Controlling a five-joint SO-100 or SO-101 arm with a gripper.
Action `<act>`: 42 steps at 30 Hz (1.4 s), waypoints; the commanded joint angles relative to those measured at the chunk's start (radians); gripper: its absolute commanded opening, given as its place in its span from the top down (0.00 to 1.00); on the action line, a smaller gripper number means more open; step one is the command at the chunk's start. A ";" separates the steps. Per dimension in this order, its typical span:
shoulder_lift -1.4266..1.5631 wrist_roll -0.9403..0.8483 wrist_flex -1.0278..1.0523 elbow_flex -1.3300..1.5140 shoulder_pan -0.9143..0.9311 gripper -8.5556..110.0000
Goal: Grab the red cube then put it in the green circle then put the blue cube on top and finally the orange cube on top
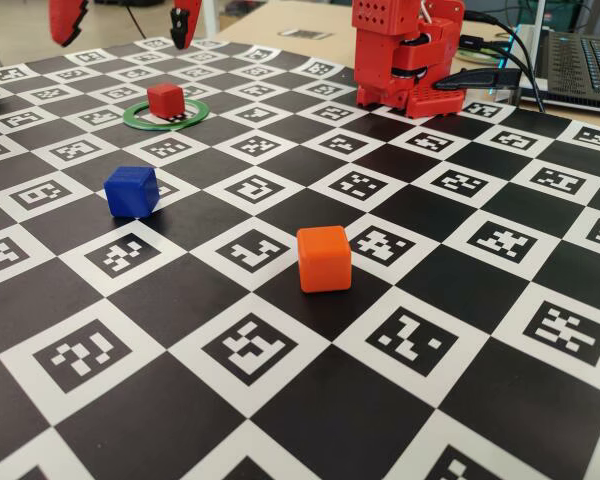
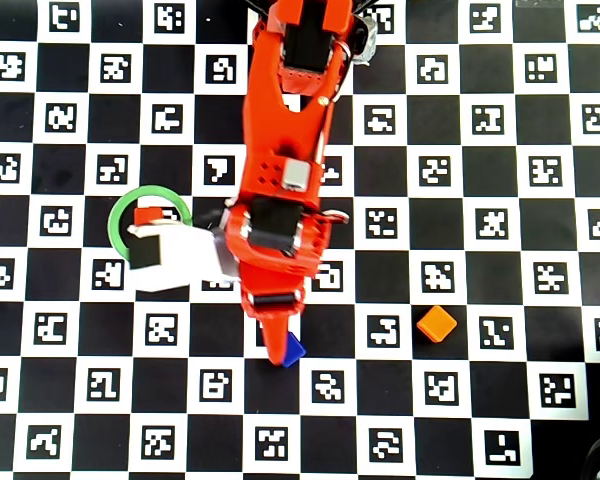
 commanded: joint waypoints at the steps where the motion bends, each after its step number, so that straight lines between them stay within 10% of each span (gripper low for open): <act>1: -0.002 0.015 -0.092 0.020 -0.029 0.45; 42: -0.261 -0.156 -0.330 -0.067 -0.031 0.47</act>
